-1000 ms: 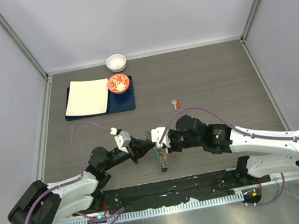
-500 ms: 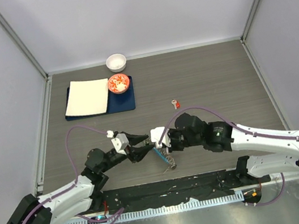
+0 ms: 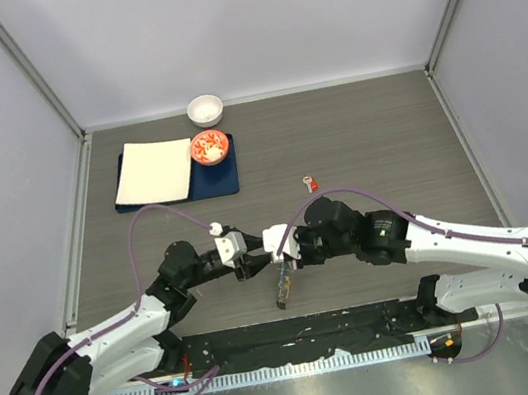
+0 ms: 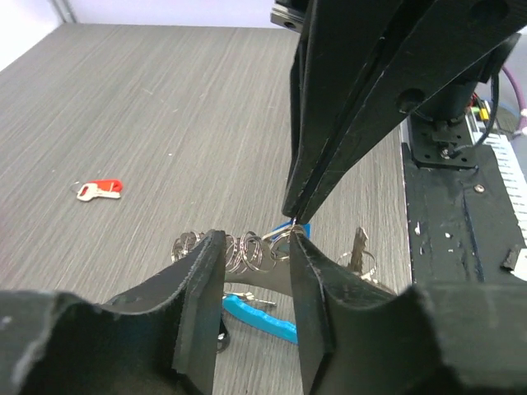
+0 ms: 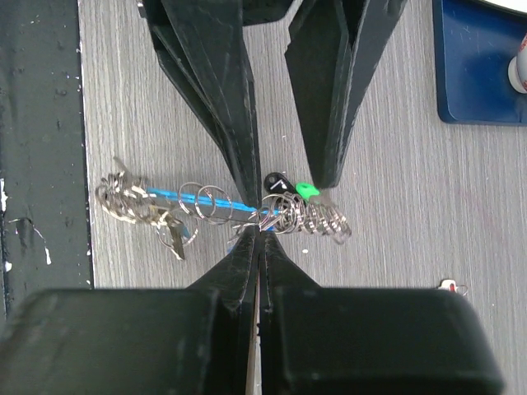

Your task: Put the keys on the keyring

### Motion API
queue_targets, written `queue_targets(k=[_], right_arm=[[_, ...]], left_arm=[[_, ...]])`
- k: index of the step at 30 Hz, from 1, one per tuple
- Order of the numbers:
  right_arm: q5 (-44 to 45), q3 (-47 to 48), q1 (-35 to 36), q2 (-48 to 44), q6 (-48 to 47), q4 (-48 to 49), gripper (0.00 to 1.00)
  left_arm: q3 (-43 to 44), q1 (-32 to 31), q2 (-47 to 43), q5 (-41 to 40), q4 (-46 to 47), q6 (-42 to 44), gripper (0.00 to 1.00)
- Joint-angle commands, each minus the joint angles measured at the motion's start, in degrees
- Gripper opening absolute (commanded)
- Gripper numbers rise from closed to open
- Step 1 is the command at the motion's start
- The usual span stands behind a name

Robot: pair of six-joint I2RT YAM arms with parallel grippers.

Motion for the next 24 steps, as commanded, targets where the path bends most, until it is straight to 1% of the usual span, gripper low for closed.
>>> queue_targets(k=[1,5,10,14,17,24], right_arm=[[0.0,3.2,0.2,-0.3,-1.0,1.4,0.01],[0.5,3.0,0.2,-0.6,-0.9,1.4,0.01],[0.9,2.8,0.2,-0.7,-1.0,1.5,0.01],[0.8,2.8,0.2,-0.8,-1.0,1.6,0.01],[0.7,2.6,0.2,-0.7,-1.0,1.5,0.01],[0.6,2.3,0.2,-1.0,-0.5,1.8,0.01]], left_arm=[[3.7,0.1,2.8,6.2,-2.5,5.3,0.38],[4.3,0.1,4.3,7.4,-3.3,6.3,0.36],[4.6,0.2,5.0,6.8,-6.5,8.0,0.35],[5.0,0.1,6.4,6.8,-6.3,8.4,0.35],[5.8,0.2,7.8,7.5,-5.8,8.4,0.31],[5.9,0.1,8.0,6.1,-3.2,8.6,0.32]])
